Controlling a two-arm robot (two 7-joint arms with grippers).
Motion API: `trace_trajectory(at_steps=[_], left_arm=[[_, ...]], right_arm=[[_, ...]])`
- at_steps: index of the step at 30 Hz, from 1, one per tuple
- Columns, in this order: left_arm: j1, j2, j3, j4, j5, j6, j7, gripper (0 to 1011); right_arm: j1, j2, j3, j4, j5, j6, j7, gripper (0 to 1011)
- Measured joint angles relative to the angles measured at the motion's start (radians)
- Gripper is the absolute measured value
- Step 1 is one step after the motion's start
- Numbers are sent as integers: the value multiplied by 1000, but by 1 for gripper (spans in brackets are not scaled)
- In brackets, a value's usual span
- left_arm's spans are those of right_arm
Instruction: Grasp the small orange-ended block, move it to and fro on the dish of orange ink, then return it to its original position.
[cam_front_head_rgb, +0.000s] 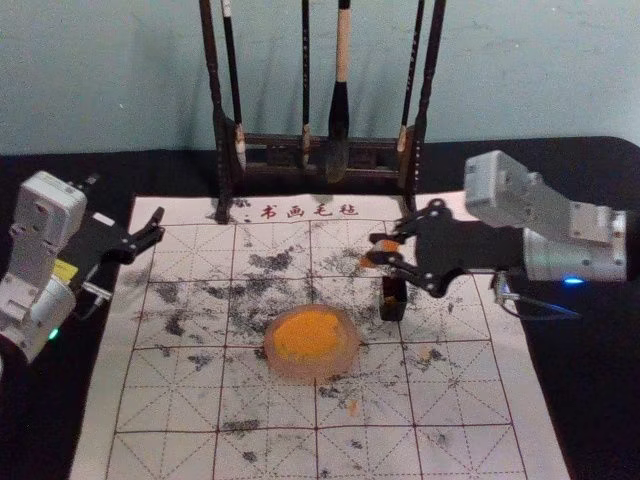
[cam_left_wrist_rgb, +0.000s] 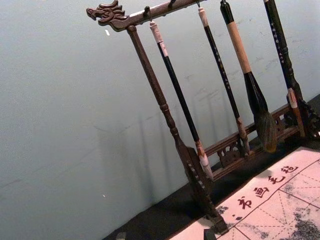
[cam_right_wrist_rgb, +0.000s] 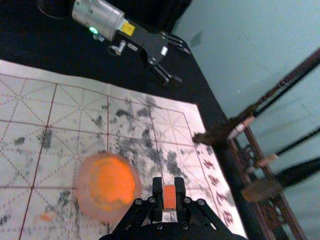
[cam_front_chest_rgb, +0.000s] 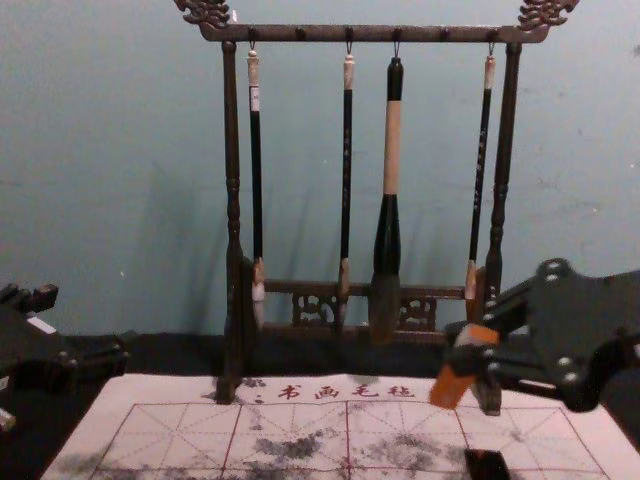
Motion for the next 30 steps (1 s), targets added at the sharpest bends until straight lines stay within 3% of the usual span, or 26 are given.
trace_trajectory(at_steps=[6,12,30], left_arm=[[0,0,0,0,0,0,0,1001],[0,0,0,0,0,0,0,1001],[0,0,0,0,0,0,0,1001]], right_arm=[[-39,48,34,-36,5,18,-15,139],[-61,64,47,-41,6,26,-15,139],[-34,10,25,56,-19,34,13,139]])
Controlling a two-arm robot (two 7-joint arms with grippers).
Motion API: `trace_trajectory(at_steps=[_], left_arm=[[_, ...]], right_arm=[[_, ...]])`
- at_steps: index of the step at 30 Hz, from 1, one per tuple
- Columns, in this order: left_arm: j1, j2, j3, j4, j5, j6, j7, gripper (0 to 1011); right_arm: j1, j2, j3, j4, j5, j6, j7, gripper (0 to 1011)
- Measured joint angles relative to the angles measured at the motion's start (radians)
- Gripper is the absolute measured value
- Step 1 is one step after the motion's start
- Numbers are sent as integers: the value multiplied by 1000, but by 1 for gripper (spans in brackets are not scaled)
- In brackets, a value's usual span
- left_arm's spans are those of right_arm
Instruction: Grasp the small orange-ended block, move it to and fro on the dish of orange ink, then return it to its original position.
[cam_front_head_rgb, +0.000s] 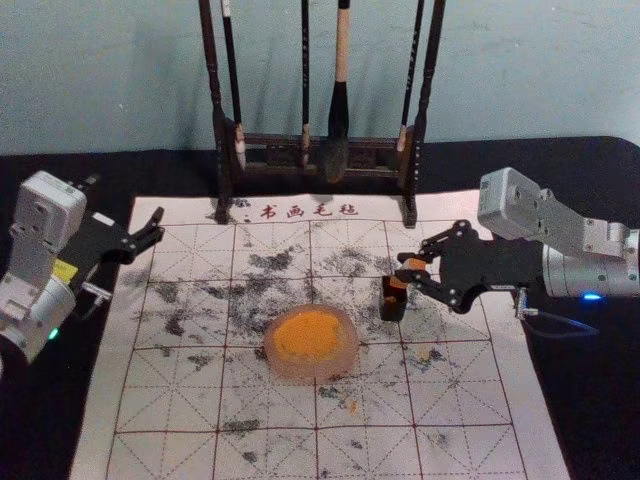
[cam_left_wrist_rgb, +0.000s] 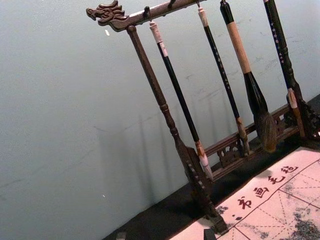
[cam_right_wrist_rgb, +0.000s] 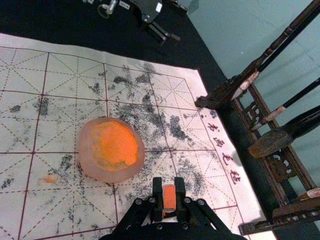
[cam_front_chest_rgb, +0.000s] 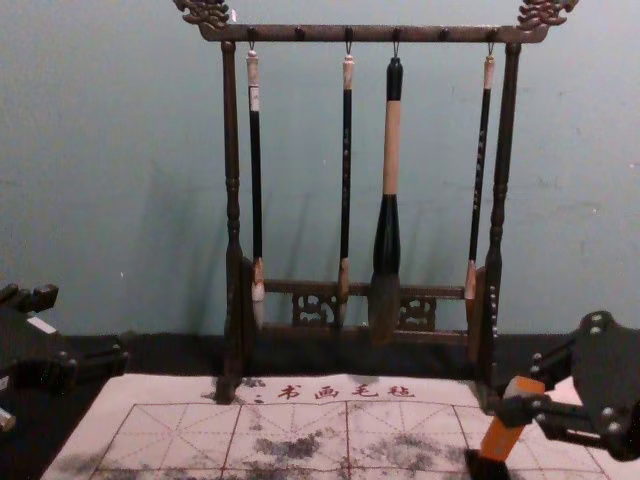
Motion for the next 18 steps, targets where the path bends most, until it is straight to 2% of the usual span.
trace_trajectory(at_steps=[18], left_arm=[[0,0,0,0,0,0,0,1001]], right_arm=[[24,-32,-20,54,-18,-2,8,139]])
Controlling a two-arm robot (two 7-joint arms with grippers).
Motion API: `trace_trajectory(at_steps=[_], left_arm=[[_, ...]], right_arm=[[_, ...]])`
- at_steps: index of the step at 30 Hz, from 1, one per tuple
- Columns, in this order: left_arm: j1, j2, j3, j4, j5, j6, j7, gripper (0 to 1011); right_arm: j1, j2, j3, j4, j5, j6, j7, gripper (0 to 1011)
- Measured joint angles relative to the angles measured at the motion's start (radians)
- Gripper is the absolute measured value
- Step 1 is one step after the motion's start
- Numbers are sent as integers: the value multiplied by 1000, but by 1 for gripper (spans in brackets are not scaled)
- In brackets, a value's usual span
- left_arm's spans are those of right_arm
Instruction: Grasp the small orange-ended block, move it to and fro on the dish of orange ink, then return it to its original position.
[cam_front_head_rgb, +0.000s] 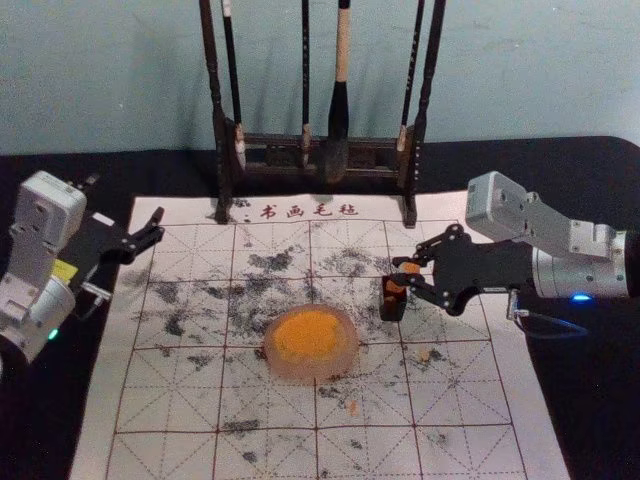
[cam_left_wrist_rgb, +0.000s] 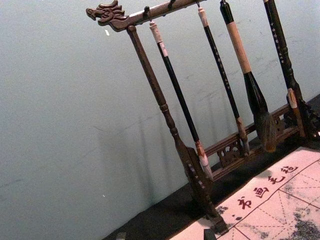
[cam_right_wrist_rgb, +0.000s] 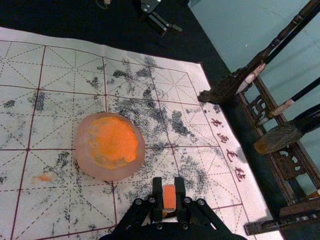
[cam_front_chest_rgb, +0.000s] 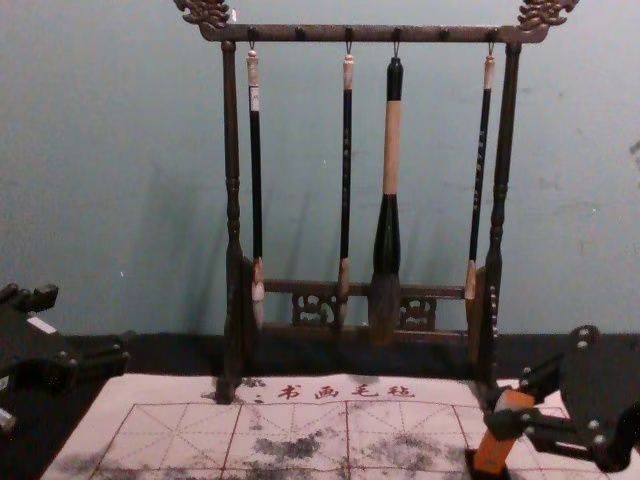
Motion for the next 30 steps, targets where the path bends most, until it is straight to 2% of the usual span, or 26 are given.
trace_trajectory(at_steps=[19,30], left_arm=[[0,0,0,0,0,0,0,1001],[0,0,0,0,0,0,0,1001]], right_arm=[[-3,-4,-9,14,-8,6,0,139],[0,-29,-22,59,-17,12,-3,139]])
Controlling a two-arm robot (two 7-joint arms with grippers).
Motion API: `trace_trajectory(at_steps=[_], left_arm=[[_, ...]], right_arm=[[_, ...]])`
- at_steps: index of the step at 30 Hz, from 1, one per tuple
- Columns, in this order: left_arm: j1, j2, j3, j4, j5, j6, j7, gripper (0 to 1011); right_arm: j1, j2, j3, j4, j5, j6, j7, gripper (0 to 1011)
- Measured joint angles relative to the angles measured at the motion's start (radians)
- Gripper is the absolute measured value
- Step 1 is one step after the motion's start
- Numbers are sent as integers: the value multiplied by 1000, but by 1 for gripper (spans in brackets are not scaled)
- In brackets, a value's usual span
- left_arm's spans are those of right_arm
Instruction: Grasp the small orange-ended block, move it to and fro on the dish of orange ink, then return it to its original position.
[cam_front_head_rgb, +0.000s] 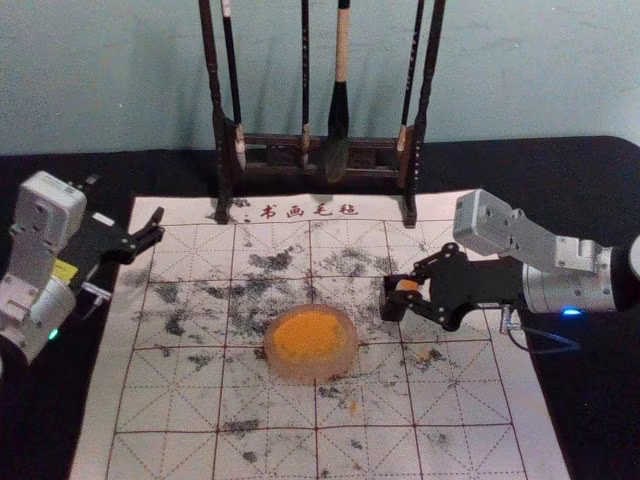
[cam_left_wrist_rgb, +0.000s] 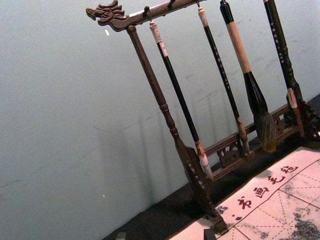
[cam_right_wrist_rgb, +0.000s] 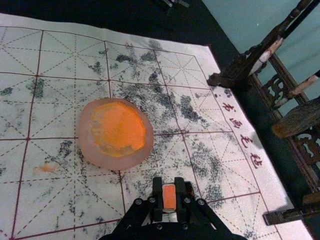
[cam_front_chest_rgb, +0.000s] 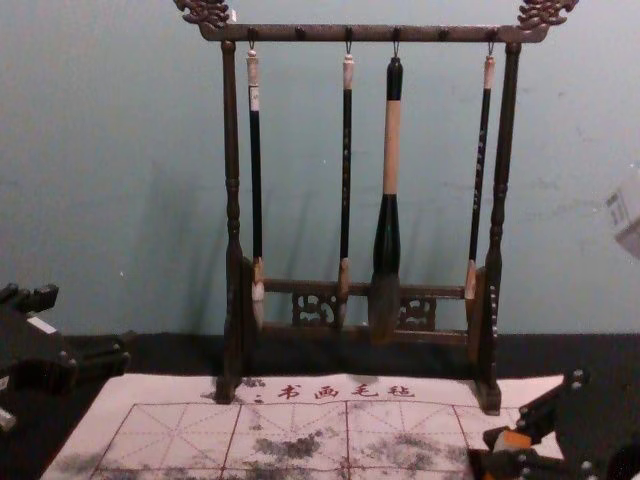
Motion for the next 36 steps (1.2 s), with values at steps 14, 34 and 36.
trace_trajectory(at_steps=[14,34,36], left_arm=[[0,0,0,0,0,0,0,1001],[0,0,0,0,0,0,0,1001],[0,0,0,0,0,0,0,1001]], right_arm=[[3,-16,-2,18,-5,-1,-11,139],[3,-14,-1,16,-3,-1,-8,611],[3,-14,-1,16,-3,-1,-8,689]])
